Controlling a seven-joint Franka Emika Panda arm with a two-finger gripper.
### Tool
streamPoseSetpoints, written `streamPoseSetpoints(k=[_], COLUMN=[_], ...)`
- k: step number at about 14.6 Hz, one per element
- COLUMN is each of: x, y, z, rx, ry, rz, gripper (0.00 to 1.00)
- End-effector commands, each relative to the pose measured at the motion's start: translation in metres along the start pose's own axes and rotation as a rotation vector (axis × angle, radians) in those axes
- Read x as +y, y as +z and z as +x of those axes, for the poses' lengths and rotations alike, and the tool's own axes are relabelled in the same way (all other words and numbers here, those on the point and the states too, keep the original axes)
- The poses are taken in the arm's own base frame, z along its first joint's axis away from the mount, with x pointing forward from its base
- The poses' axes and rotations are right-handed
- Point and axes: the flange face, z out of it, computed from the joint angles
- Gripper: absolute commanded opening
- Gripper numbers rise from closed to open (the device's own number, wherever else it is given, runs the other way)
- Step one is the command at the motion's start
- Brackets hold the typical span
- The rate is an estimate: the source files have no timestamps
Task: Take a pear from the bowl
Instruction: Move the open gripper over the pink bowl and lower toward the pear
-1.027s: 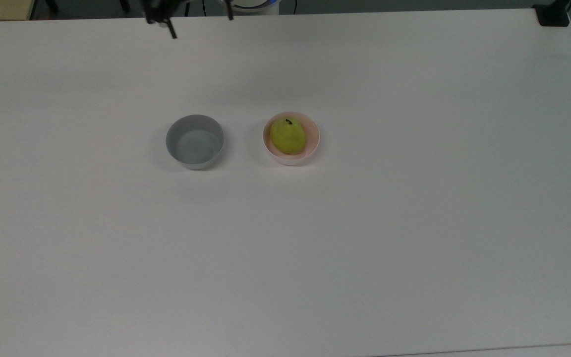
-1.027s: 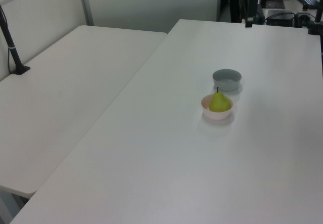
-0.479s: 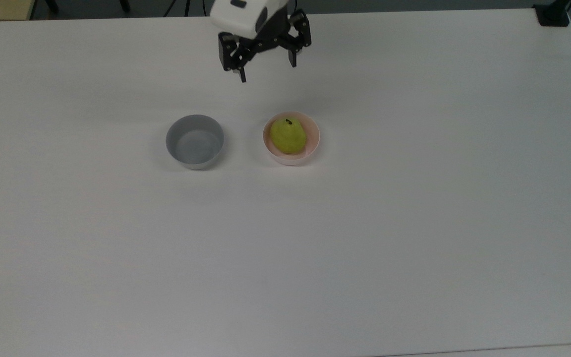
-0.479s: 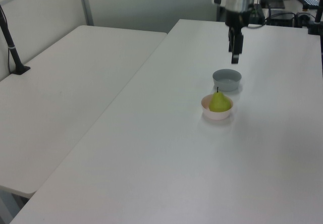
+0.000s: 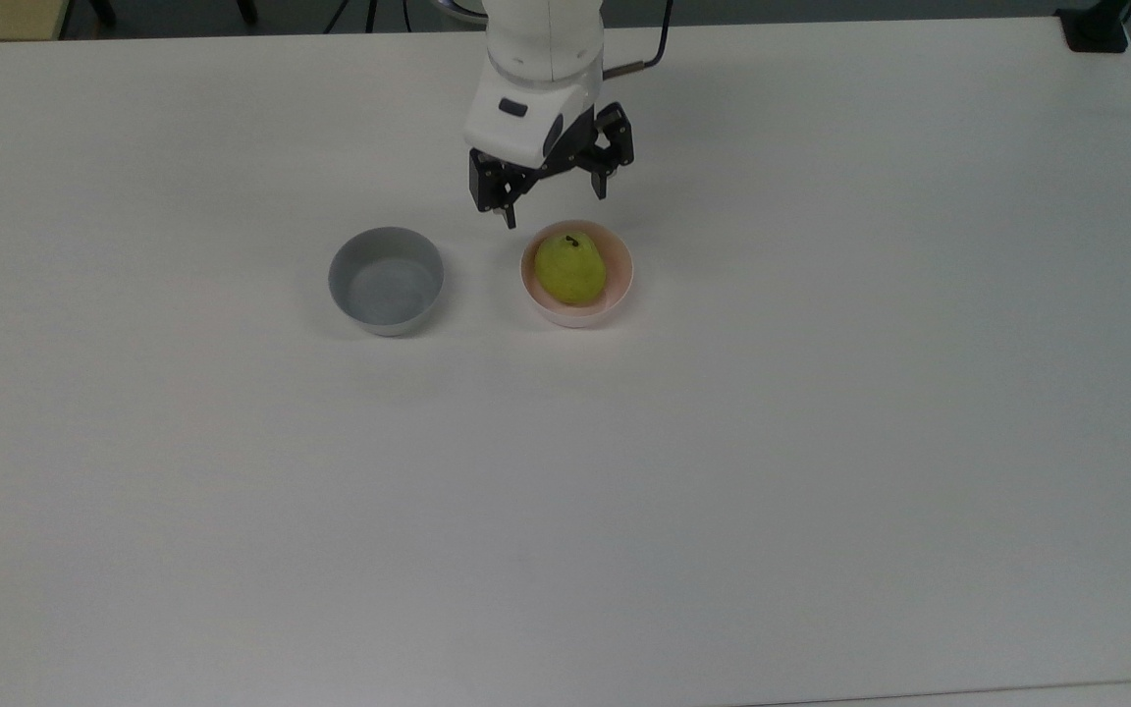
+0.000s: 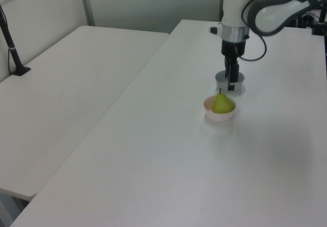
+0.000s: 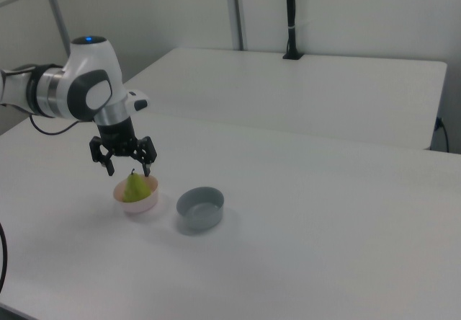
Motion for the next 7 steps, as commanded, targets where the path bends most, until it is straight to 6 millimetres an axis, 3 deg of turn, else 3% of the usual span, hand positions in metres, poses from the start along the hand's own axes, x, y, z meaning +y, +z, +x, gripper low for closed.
streamPoseSetpoints(k=[1,7], x=[-0.004,-0.013], y=[0.027,0.061], z=[0.003,0.012], rx=[0.005,-0.013], ry=[0.014,-0.004], rz=[0.003,0.009], gripper=[1.00,1.00])
